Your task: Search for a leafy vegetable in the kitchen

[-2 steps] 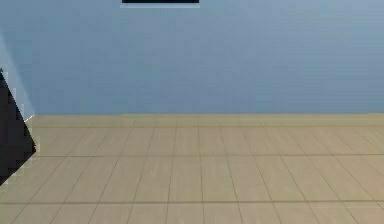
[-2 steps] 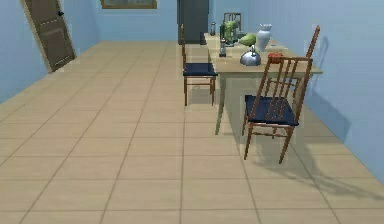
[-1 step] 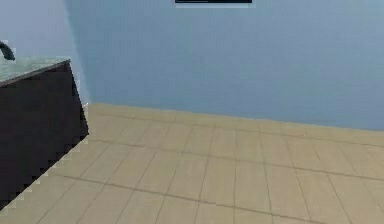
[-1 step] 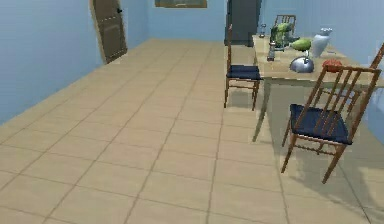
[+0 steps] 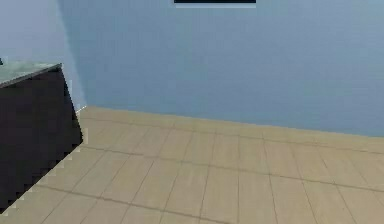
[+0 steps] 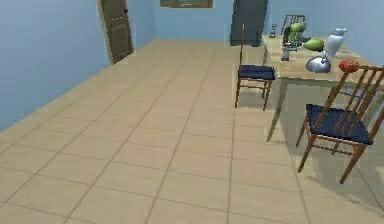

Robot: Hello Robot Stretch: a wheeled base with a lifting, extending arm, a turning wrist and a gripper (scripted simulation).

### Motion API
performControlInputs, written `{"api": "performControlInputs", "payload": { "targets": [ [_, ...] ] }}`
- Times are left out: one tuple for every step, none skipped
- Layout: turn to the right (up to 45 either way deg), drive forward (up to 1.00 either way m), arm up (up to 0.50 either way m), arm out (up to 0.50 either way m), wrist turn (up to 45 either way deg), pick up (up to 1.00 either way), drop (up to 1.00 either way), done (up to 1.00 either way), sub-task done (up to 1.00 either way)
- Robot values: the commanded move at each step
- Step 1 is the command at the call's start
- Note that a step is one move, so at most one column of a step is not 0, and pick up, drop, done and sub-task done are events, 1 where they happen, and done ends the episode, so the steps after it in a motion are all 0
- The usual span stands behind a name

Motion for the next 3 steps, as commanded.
{"api": "performControlInputs", "payload": {
  "targets": [
    [-45.0, 0.00, 0.00, 0.00, 0.0, 0.00, 0.00, 0.00, 0.00],
    [-12.0, 0.00, 0.00, 0.00, 0.0, 0.00, 0.00, 0.00, 0.00],
    [0.0, 1.00, 0.00, 0.00, 0.0, 0.00, 0.00, 0.00, 0.00]
  ]
}}
